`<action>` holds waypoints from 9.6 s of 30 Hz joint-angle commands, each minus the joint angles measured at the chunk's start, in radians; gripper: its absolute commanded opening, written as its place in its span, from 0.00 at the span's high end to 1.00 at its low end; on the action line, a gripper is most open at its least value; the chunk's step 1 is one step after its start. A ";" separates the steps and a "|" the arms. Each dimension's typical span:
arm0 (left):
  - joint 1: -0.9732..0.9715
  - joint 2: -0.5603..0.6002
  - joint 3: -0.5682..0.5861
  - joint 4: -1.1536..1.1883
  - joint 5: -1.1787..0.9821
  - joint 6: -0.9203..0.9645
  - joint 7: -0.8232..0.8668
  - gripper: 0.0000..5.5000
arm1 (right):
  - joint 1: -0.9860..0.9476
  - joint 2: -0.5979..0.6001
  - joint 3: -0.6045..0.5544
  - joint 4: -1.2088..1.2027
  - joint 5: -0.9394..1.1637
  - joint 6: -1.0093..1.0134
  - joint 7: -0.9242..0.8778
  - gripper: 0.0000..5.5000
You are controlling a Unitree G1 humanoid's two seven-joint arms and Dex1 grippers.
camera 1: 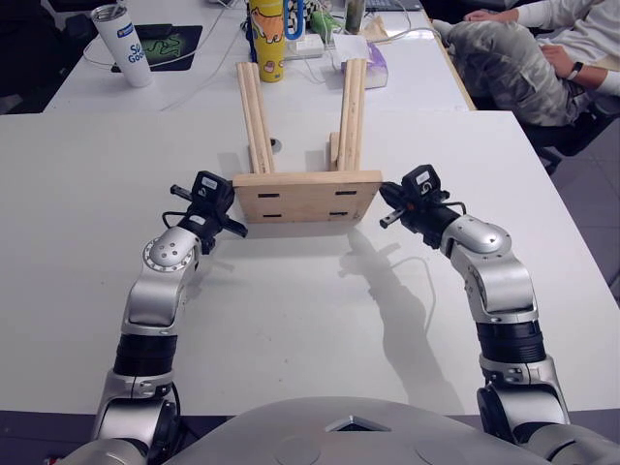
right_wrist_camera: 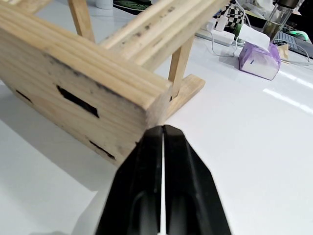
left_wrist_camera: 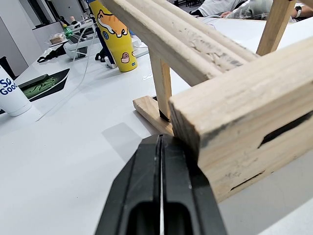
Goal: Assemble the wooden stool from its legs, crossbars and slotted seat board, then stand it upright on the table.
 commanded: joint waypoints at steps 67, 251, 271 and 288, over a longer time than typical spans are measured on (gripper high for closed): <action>-0.091 0.011 -0.069 0.549 0.156 -0.107 0.067 1.00 | -0.159 0.046 0.110 0.630 -0.220 -0.315 -0.141 1.00; 0.007 -0.184 0.120 0.371 -0.003 -0.510 0.214 1.00 | -0.052 0.159 -0.116 0.731 -0.088 -0.835 -0.370 1.00; -0.030 -0.173 0.122 0.444 -0.004 -0.541 0.201 1.00 | -0.068 0.170 -0.119 0.788 -0.087 -0.872 -0.391 1.00; -0.086 -0.191 0.111 0.527 -0.001 -0.598 0.211 1.00 | -0.136 0.147 -0.140 0.872 -0.076 -0.898 -0.382 1.00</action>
